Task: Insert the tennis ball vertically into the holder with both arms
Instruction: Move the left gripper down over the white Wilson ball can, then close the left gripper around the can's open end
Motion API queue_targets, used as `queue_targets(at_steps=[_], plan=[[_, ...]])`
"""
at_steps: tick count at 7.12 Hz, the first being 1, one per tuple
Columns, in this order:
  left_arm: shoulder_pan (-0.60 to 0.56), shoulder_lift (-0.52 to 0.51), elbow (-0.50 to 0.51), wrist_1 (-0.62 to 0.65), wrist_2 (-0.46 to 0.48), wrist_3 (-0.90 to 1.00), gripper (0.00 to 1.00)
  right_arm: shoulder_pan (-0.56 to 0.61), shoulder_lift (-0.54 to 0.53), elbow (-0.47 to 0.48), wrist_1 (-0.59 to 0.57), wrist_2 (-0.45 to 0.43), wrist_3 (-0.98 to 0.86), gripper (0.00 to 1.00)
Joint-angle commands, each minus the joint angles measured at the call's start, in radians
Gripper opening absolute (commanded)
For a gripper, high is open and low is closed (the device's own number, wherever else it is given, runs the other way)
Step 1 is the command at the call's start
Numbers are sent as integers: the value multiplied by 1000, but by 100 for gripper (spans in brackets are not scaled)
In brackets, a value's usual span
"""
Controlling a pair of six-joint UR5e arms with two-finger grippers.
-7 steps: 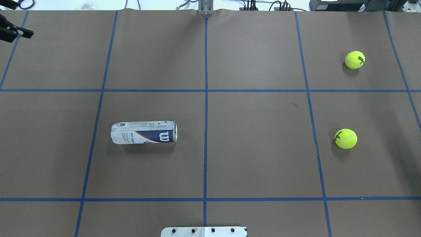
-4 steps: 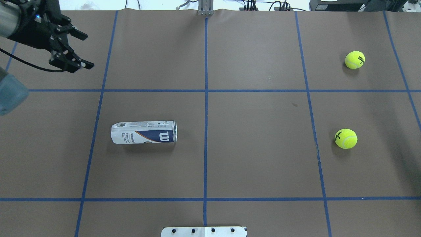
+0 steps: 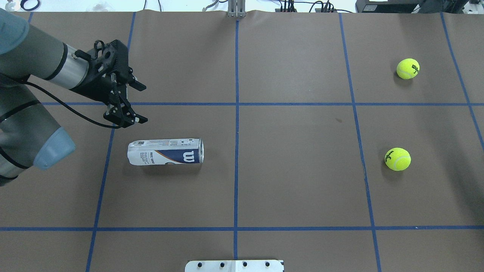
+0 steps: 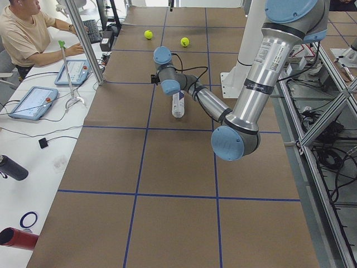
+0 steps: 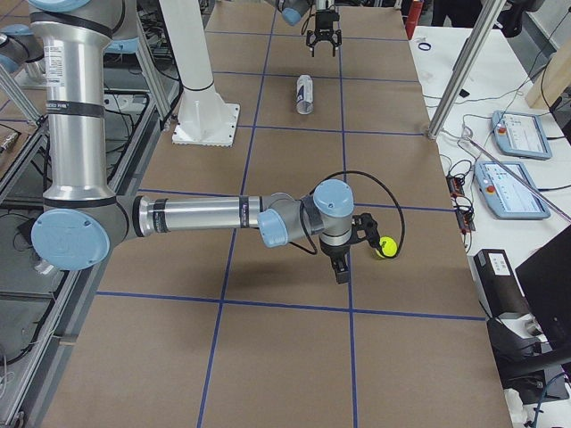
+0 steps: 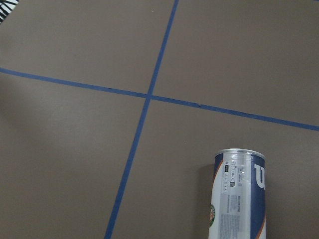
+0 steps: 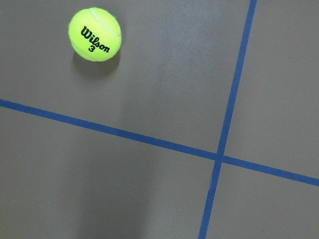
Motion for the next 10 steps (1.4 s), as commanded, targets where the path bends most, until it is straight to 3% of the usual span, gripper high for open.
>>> queue_targets(at_steps=[1,3,4,10], plan=[[89,-48,0,107,97,9,99,0,-7,1,0,1,0,99],[149,-140,-1,305,149,57,99,0,-10,1,0,1,0,99],[210,-183,5,366,234,57,99,0,-11,1,0,1,0,99],[343,-206,59,392,436,171,99,0,-16,4,0,1,0,99]])
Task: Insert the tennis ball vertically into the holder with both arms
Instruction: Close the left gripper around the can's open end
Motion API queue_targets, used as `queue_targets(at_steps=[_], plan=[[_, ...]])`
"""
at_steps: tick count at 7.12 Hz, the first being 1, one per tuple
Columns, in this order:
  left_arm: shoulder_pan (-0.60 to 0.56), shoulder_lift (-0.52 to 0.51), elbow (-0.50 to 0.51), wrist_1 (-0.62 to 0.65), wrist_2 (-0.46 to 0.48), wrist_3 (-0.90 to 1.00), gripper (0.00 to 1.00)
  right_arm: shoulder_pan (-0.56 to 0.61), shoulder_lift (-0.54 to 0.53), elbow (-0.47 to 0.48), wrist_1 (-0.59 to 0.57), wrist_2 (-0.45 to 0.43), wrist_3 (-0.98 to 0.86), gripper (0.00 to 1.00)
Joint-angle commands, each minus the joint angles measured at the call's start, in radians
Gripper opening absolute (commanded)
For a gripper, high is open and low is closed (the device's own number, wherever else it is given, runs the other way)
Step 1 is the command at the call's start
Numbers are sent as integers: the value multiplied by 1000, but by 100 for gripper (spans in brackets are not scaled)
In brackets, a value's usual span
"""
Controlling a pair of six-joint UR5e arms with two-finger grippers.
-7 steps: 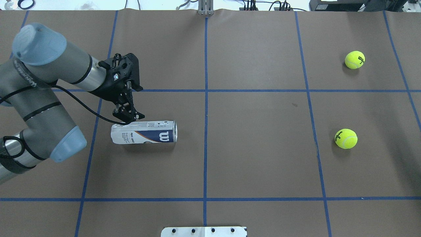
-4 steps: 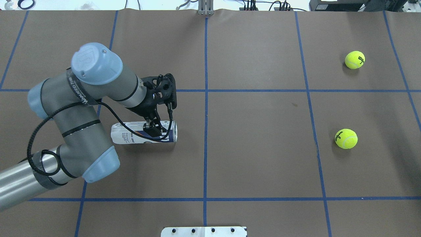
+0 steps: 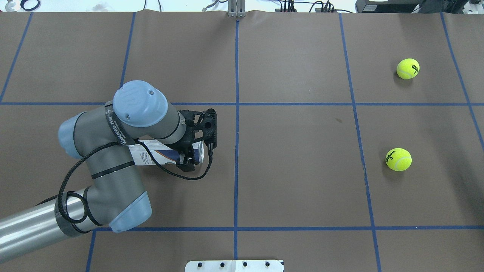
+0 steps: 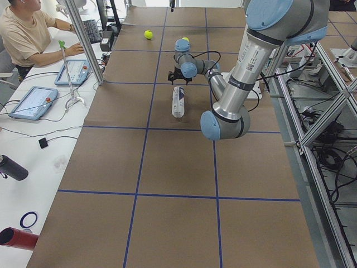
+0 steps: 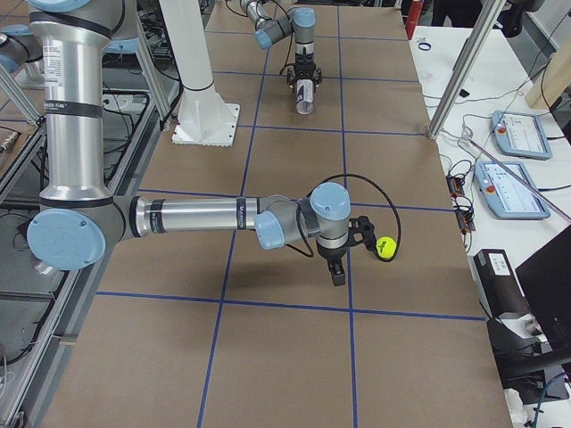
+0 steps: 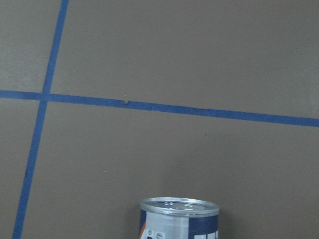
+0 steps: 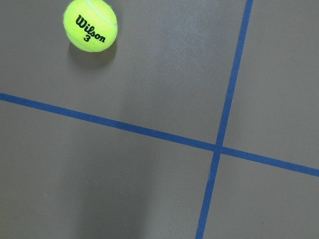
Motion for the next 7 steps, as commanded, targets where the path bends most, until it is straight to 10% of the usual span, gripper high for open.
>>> queue_targets(at_steps=[1,7], plan=[[18,-11,34,-4,42,39,99,0,-2,0,0,0,0,99],[16,-44,97,-7,42,28,99,0,-2,3,0,0,0,99]])
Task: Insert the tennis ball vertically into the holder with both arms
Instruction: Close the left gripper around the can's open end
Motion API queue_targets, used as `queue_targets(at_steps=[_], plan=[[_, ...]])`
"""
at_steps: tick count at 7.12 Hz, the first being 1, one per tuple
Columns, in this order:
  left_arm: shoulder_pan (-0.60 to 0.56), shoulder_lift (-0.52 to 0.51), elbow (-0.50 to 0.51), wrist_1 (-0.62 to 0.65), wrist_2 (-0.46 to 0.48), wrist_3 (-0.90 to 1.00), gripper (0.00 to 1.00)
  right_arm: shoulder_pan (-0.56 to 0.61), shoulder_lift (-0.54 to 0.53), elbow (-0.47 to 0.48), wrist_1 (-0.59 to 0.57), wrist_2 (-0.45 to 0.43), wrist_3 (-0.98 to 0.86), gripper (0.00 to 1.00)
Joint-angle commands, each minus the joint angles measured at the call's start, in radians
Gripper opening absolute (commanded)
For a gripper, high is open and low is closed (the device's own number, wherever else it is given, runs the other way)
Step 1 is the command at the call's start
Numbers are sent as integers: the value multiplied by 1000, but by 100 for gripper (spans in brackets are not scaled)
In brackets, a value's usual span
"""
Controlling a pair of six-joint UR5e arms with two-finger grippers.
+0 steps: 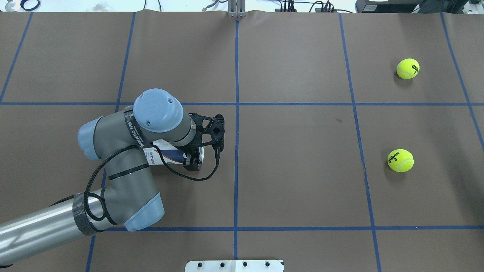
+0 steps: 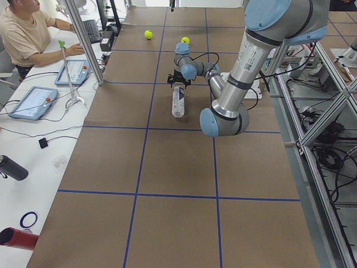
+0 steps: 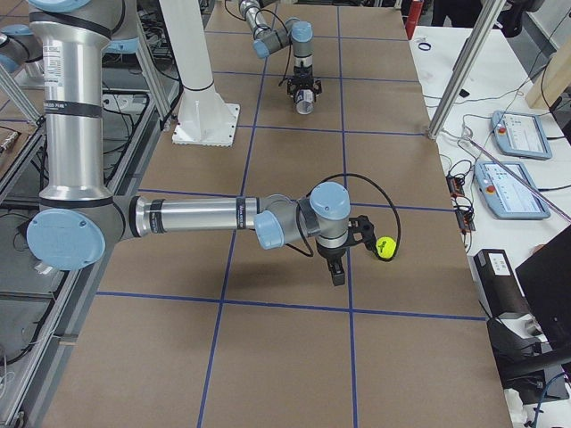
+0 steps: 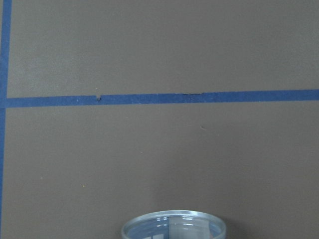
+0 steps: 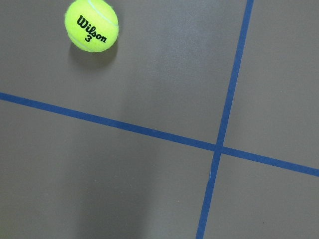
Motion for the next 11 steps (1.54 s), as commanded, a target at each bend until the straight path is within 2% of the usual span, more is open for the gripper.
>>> queue_targets(at_steps=[1,8,11], plan=[[0,-3,12,0,0,-47,99,0,0,0,0,0,0,99],[0,-20,86,-14,0,-65,99,0,1,-5,0,0,0,99],[0,-20,140,-95,0,-66,99,0,0,-6,0,0,0,99]])
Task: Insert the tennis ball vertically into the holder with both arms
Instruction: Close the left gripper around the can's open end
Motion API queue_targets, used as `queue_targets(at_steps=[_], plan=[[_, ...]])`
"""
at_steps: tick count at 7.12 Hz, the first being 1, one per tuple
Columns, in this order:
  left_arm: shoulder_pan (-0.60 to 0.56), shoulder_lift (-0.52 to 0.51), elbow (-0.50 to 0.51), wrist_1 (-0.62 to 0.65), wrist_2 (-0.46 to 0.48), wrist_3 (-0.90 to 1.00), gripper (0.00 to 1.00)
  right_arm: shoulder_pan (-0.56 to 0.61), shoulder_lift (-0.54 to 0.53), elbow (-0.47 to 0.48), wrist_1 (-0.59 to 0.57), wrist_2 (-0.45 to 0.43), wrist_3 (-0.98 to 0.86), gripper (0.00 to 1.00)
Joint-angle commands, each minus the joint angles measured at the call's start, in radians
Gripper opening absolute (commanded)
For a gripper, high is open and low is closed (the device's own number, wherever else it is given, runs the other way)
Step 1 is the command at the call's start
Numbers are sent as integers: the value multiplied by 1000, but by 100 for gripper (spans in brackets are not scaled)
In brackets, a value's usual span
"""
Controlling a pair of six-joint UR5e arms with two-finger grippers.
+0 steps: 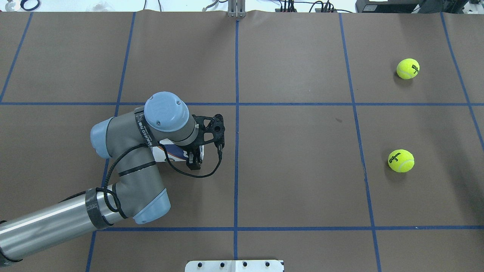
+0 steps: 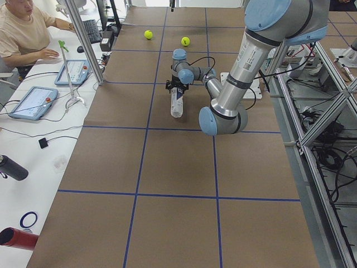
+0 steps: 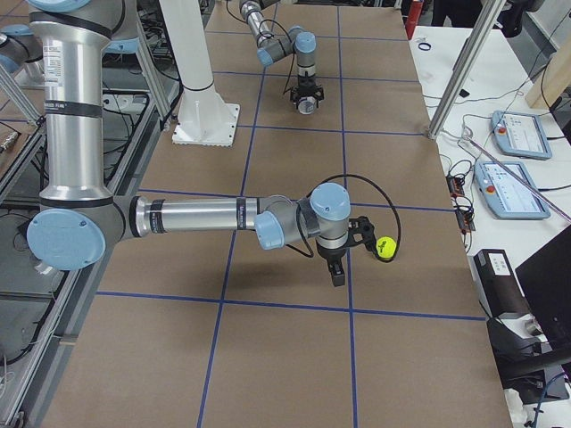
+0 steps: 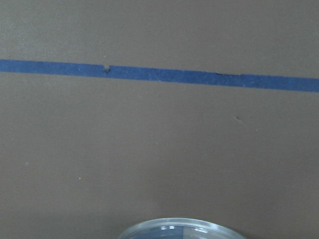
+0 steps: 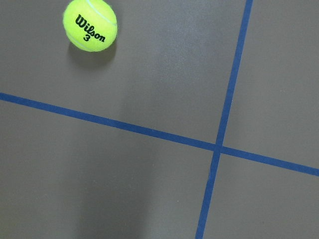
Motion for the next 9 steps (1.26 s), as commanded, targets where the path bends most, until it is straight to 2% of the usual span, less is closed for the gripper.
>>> queue_targets(at_steps=[1,3,6,7,9], plan=[[0,0,23,-33,0,0,98,0,-1,-1,0,0,0,99],[0,0,23,-33,0,-2,90,0,-1,-1,0,0,0,99],[0,2,19,-30,0,-15,68,0,-1,-1,0,0,0,99],[0,2,10,-28,0,-15,67,0,1,-1,0,0,0,99],[-11,2,-115,-20,-5,-22,66,0,-1,-1,0,0,0,99]])
